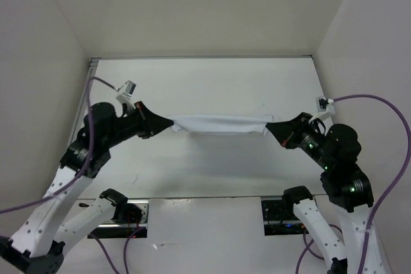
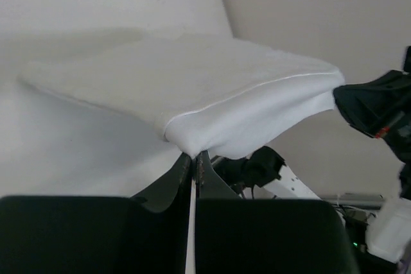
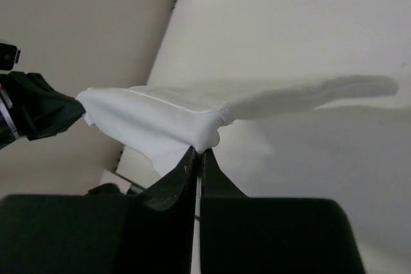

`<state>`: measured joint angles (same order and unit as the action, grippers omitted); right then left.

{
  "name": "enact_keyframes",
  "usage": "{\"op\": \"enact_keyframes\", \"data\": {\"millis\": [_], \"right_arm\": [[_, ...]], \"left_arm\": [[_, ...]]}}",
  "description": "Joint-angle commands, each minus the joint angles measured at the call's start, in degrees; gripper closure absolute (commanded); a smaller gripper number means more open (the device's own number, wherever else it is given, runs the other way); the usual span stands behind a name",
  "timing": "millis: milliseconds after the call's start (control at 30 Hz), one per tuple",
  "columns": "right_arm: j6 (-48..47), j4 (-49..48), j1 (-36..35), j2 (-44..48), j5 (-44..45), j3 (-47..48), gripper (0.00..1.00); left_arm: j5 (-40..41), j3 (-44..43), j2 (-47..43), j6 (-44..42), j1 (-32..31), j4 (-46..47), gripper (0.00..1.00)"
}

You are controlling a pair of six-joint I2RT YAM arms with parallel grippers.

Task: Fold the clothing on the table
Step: Flatten the skirt out, then fold the skirt

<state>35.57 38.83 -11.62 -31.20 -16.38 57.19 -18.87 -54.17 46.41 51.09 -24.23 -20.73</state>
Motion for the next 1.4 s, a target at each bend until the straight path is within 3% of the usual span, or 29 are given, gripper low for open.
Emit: {"op": "enact_keyframes", "data": {"millis": [0,200,333,500,600,800,1033,1367], "right_arm": [[2.48,3.36,0.45,3.52,-7.86,1.6,1.0],[7.74,-0.76,-0.07,2.29,-13.14,3.37,1.0],[8.81,-7.88,-0.07,-3.76,-13.76,-3.02,1.0],[7.5,-18.52,0.45,-19.55,-11.49,-6.21,1.0],[4.78,-21.86,4.4,-31.06,-12.09,-3.59,1.0],[1.0,-25.12,11.0,-45.5,-15.87,3.18,1.0],[-0.86,-22.14,12.32,-48.96,-17.01,5.3,1.0],[-6.21,-10.45,12.32,-56.86,-13.33,2.49,1.0]], "left_arm": [[-2.22,-5.05,-7.82,-0.29,0.06,-3.33,1.0],[-1.53,-10.78,-5.82,-0.29,0.06,-5.64,1.0],[1.38,-8.59,2.17,-2.22,0.06,-3.01,1.0],[0.24,-8.22,21.23,-5.55,5.75,4.28,1.0],[-2.04,-13.12,38.33,-8.63,9.79,5.61,1.0],[-7.04,-21.93,54.64,-10.4,13.41,8.34,1.0],[-12.5,-23.96,56.33,-10.4,15.26,10.1,1.0],[-13.47,-10.35,51.85,-7.68,11.23,13.69,1.0]]}}
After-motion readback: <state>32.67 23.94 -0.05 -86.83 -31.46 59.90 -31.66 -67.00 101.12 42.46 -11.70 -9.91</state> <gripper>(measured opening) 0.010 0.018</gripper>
